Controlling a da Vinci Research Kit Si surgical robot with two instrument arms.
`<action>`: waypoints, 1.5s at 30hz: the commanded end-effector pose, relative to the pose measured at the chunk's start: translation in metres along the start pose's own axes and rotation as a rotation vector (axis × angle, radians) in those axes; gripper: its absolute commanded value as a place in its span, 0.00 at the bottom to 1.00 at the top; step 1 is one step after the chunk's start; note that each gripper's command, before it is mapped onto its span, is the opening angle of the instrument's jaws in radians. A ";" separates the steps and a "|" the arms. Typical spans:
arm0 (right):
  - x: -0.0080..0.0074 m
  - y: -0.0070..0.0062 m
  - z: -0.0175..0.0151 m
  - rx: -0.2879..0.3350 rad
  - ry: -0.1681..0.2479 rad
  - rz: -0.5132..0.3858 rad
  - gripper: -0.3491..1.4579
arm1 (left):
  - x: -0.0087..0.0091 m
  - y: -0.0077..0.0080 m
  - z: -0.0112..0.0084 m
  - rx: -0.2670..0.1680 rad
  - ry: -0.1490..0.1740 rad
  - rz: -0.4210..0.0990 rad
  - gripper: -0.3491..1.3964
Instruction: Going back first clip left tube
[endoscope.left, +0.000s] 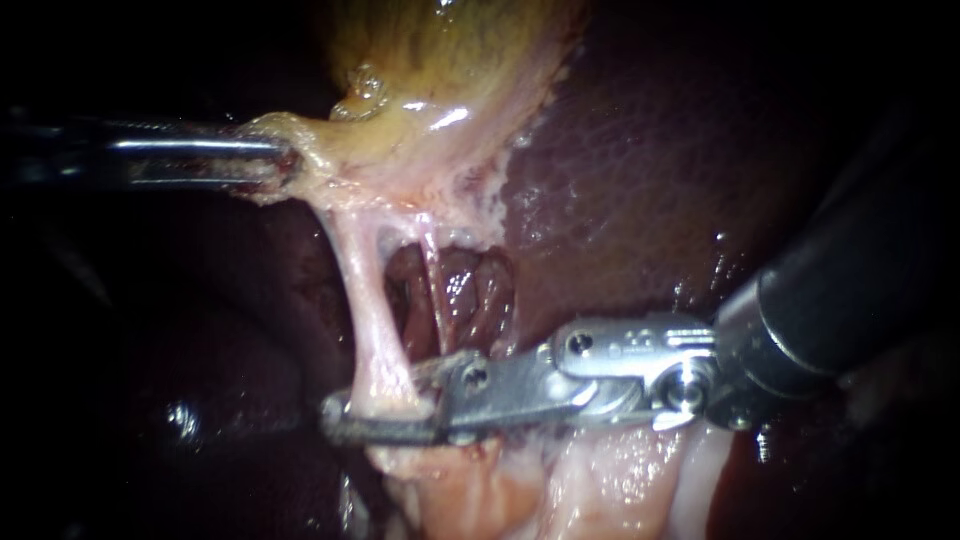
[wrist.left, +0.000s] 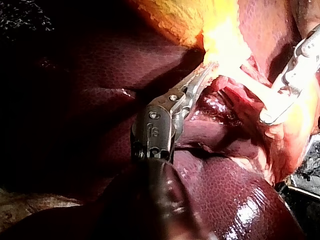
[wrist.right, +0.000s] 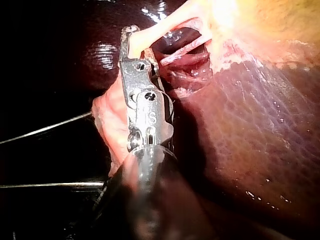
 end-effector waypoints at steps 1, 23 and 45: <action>-0.0001 0.0000 0.0000 -0.001 0.001 0.001 0.00 | 0.0000 0.0000 0.0000 0.002 0.000 0.000 0.00; -0.0001 0.0044 -0.0032 -0.326 0.106 -0.133 0.47 | 0.0001 0.0005 0.0001 0.005 0.001 -0.001 0.00; -0.0040 0.0007 -0.0169 -0.251 0.102 -0.196 0.47 | 0.0003 0.0007 0.0002 0.005 0.001 -0.002 0.00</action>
